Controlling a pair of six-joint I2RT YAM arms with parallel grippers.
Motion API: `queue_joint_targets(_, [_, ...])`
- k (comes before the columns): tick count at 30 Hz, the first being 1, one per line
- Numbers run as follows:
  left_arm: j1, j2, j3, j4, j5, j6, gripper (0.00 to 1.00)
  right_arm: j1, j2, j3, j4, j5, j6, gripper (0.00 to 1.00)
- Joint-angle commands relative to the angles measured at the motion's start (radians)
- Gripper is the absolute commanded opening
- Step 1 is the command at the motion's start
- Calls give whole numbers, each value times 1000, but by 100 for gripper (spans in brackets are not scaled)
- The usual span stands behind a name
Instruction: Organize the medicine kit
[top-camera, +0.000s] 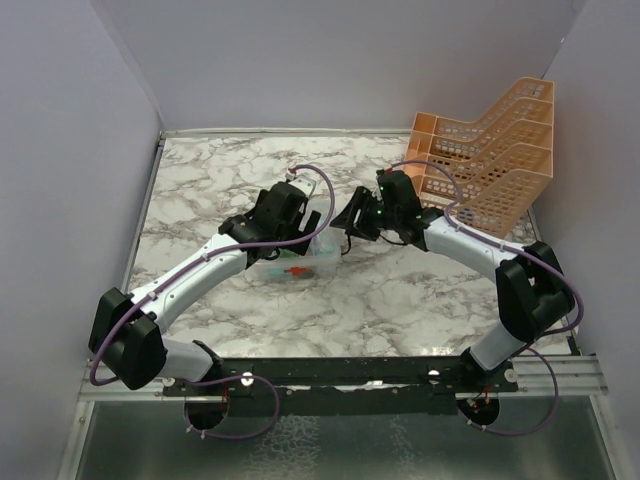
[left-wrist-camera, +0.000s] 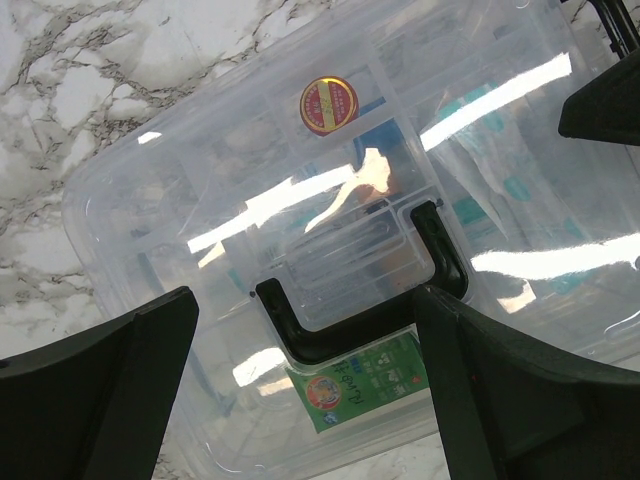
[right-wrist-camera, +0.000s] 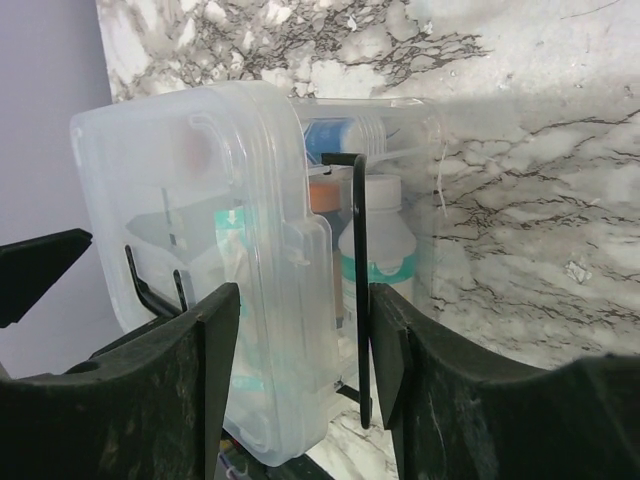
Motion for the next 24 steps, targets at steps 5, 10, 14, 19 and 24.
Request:
queue_joint_targets(5, [2,34,-18,-64,-8,-7,93,17,-20,84,-162,90,-23,43])
queue_joint_targets(10, [2,38,-18,-64,1,-19,92,29,-16,121,-196,99,-37,34])
queue_joint_targets(14, [2,40,-14,-64,6,-24,91,30,-9,133,-178,63,-41,25])
queue_joint_targets(19, [2,45,-7,-63,19,-26,91,30,-5,142,-152,8,-42,18])
queue_joint_targets(24, [2,58,-2,-64,31,-30,90,30,-4,140,-134,-27,-40,17])
